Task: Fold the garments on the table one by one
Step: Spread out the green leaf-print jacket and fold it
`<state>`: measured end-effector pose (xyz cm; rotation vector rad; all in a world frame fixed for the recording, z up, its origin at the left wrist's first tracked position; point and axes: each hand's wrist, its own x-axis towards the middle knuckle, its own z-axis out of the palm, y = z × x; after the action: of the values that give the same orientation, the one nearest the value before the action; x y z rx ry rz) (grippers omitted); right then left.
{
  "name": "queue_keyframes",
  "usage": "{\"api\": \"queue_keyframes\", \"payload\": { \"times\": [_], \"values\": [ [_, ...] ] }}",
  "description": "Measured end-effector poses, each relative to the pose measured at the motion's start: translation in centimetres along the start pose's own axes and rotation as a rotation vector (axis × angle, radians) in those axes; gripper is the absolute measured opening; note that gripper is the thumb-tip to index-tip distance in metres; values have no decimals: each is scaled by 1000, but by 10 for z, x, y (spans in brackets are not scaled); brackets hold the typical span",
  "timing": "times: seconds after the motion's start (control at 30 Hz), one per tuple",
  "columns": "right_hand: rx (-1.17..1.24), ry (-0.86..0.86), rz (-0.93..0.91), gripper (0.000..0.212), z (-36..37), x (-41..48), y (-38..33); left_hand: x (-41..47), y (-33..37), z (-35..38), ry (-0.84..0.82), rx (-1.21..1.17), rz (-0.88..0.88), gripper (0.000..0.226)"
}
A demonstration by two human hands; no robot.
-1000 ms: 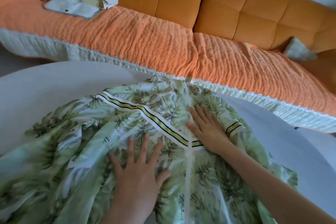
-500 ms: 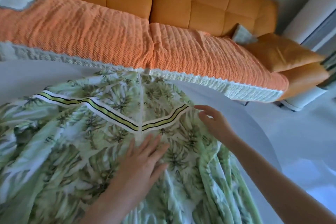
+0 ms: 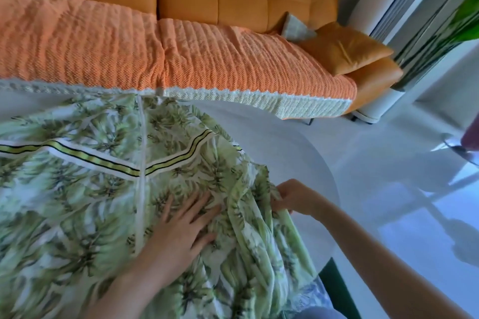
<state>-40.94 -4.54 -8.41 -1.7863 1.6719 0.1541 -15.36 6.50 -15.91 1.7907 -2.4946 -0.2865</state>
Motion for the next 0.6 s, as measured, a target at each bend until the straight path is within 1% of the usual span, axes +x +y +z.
{"api": "queue_keyframes", "payload": {
  "times": [0.07, 0.1, 0.17, 0.2, 0.27, 0.3, 0.33, 0.4, 0.43, 0.47, 0.5, 0.57, 0.6],
  "values": [
    [101, 24, 18, 16, -8, -4, 4, 0, 0, 2, 15, 30, 1, 51],
    [185, 80, 52, 17, -17, -4, 6, 0, 0, 2, 27, 39, -1, 52],
    [330, 281, 108, 19, -44, 4, 13, 0, 0, 5, 72, 45, 16, 54],
    [350, 407, 112, 20, -60, 11, 19, 0, -1, 6, 89, 46, 26, 55],
    [237, 615, 107, 21, -85, 28, 30, 2, -4, 7, 119, 44, 33, 56],
    [152, 670, 128, 20, -93, 35, 36, 3, -4, 7, 131, 38, 38, 56],
    [68, 688, 159, 22, -97, 40, 40, 4, -4, 7, 144, 33, 46, 56],
    [-104, 661, 181, 43, -93, 49, 44, 6, -4, 7, 165, 31, 58, 54],
    [-151, 663, 145, 50, -87, 51, 40, 8, -5, 6, 169, 33, 61, 54],
    [-156, 674, 79, 50, -78, 51, 33, 9, -6, 6, 174, 35, 61, 53],
    [-133, 673, -8, 45, -68, 51, 23, 11, -6, 6, 177, 35, 57, 53],
    [-109, 630, -203, 34, -49, 50, 0, 13, -6, 8, 188, 51, 52, 52],
    [-99, 583, -286, 32, -39, 49, -12, 13, -7, 10, 192, 59, 51, 51]
  ]
}}
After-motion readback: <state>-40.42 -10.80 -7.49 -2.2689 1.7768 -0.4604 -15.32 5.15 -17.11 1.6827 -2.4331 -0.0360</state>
